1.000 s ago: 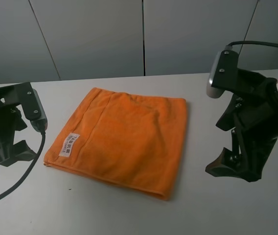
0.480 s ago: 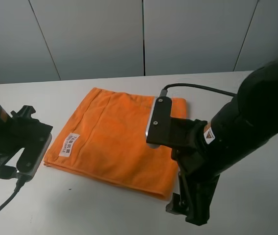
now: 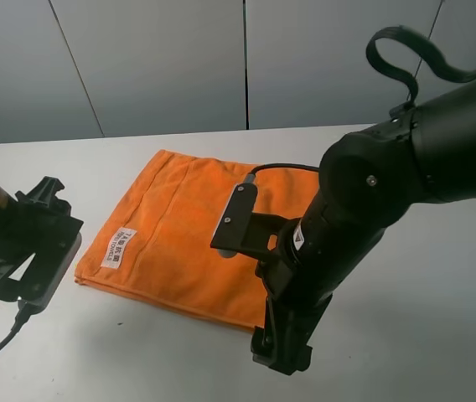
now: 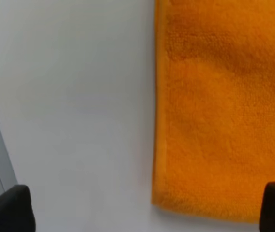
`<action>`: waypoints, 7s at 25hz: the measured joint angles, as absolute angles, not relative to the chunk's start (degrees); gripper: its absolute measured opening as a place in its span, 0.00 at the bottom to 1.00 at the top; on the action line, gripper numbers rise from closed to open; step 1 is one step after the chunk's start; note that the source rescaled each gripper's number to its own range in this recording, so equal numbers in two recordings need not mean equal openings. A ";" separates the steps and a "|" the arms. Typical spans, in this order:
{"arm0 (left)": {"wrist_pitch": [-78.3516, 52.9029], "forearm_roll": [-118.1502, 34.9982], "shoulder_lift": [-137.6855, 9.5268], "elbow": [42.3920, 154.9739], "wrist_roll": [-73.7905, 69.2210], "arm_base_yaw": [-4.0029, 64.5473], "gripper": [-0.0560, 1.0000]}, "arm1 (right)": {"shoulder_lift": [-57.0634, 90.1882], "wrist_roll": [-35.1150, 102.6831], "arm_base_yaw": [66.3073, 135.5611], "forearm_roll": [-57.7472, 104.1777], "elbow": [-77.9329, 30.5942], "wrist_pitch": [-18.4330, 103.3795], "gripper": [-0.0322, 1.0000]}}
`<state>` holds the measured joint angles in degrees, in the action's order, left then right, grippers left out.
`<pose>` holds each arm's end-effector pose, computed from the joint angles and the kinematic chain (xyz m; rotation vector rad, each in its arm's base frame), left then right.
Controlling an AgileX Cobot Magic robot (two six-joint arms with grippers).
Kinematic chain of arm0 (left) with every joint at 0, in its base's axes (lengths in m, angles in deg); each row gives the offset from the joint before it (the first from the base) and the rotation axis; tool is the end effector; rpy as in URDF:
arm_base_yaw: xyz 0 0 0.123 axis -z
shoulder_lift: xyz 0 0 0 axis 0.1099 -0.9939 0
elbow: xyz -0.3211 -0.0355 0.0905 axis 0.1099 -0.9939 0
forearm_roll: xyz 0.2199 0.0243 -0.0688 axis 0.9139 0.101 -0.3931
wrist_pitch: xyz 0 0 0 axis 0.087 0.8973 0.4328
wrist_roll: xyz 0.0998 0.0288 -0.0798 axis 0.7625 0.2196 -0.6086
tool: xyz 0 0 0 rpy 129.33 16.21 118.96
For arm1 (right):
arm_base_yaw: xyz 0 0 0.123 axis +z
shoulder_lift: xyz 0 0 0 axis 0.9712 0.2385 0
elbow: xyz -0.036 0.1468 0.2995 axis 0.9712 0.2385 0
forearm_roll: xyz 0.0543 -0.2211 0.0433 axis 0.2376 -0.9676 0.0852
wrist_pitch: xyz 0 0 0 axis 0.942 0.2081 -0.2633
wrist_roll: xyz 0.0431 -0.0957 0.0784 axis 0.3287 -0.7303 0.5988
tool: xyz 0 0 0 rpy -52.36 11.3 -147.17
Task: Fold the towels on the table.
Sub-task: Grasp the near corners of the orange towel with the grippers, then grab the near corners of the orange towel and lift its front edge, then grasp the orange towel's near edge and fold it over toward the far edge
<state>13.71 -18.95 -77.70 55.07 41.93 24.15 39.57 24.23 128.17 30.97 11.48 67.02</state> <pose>0.2215 -0.0603 0.1827 2.3280 1.8372 0.3063 0.1545 0.2295 0.1732 -1.7557 2.4121 0.2971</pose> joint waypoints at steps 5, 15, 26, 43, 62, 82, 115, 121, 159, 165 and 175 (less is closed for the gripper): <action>12.76 -26.18 -80.11 54.92 48.46 23.56 1.00 | 40.59 24.30 128.17 30.97 11.01 66.66 1.00; 9.93 -27.28 -83.10 54.79 49.26 23.56 1.00 | 43.60 24.30 131.09 30.57 11.01 65.14 1.00; 8.47 -31.36 -85.77 54.79 53.85 23.56 1.00 | 45.15 28.31 131.48 23.40 11.01 62.87 1.00; 1.90 -31.90 -92.55 54.79 53.89 23.56 1.00 | 48.29 34.55 131.48 15.98 10.62 61.03 1.00; 3.05 -32.10 -95.00 55.71 53.78 23.56 1.00 | 50.28 35.00 131.48 15.84 10.38 60.66 1.00; 3.43 -32.65 -95.26 55.95 53.59 23.47 1.00 | 50.43 43.79 132.25 9.96 10.38 60.66 1.00; -0.75 -32.95 -96.16 56.04 47.79 23.47 0.06 | 53.13 57.24 136.18 -2.70 9.53 63.02 0.04; -3.28 -33.21 -96.64 56.04 46.50 23.47 0.06 | 53.22 57.12 136.18 -3.18 9.53 63.02 0.04; -0.15 -35.83 -72.01 54.74 24.72 23.47 0.06 | 41.08 64.43 128.02 -30.55 0.12 79.15 0.04; -11.33 -32.19 -72.01 54.74 21.80 23.47 0.06 | 41.08 62.48 122.95 -33.36 -3.26 75.82 0.04; -21.22 -32.61 -81.58 59.34 22.22 23.47 0.05 | 41.08 59.19 116.65 -35.10 -3.54 69.04 0.03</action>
<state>-21.22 -32.61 -81.58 59.34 22.22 23.47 41.08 59.19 116.65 -35.10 -3.54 69.04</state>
